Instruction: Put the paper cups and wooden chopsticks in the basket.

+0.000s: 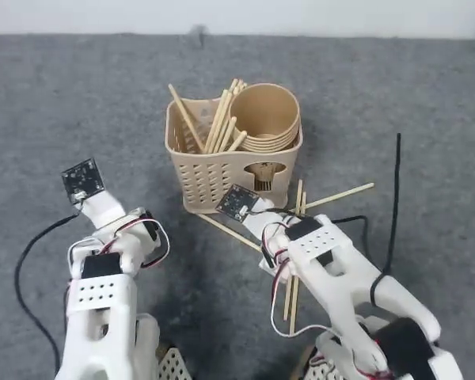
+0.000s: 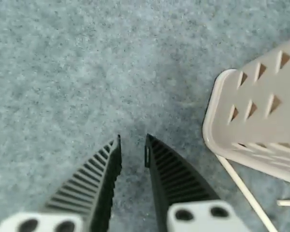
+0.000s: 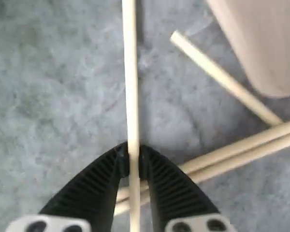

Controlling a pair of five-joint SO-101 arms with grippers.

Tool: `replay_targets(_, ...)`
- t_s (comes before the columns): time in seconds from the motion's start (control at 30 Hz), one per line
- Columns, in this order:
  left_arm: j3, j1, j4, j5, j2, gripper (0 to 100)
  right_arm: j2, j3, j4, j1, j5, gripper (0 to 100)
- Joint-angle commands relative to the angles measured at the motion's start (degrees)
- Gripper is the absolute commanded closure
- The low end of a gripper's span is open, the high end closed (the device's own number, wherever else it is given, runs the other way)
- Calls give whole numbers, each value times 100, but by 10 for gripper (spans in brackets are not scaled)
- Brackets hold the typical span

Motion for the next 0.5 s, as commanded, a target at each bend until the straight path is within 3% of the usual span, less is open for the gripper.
replay_targets(0.0,-251,0,-149,26,9,919,-725,-211,646,57,-70,990)
replay_targets(0.27,-242,0,-149,26,9,919,-2413,-211,3046,-66,985,990)
replay_targets(0.47,-224,0,-149,26,9,919,-3873,-211,4356,1007,1829,990)
